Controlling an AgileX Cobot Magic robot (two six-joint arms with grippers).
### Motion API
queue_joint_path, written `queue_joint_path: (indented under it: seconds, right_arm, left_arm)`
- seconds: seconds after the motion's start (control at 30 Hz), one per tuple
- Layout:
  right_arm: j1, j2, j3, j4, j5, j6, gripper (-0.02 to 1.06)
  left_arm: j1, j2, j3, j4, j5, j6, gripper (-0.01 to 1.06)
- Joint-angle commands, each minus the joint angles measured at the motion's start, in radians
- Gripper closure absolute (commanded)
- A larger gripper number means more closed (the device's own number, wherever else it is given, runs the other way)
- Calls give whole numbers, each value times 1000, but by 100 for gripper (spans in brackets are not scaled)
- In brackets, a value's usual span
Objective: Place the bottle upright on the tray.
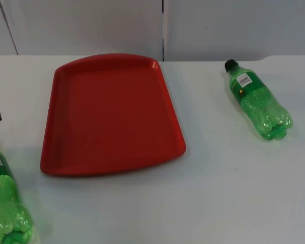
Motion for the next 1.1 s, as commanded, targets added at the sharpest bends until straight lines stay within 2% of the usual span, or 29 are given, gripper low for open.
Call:
queue_joint_path:
  seconds: [0.0, 0.27, 0.43, 0.57, 0.87, 1.07]
  right_arm:
    - [-8, -4, 7, 2, -1, -4, -1]
    - [-8, -4, 7, 2, -1, -4, -1]
    - [-8, -4, 7, 2, -1, -4, -1]
    - [-8, -4, 7, 2, -1, -4, -1]
    - [-8, -4, 7, 2, -1, -4, -1]
    - [-8, -4, 7, 2, -1, -4, -1]
  left_arm:
    - [-11, 22, -6, 5, -17, -27, 17]
    - [-15, 151, -6, 26, -48, -53, 17]
    - [-23, 202, -6, 31, -100, -76, 17]
    - [-23, 241, -14, 131, -133, -164, 17]
    - [-43, 336, -73, 142, -121, -155, 17]
    - [-47, 389, -73, 137, -165, -159, 17]
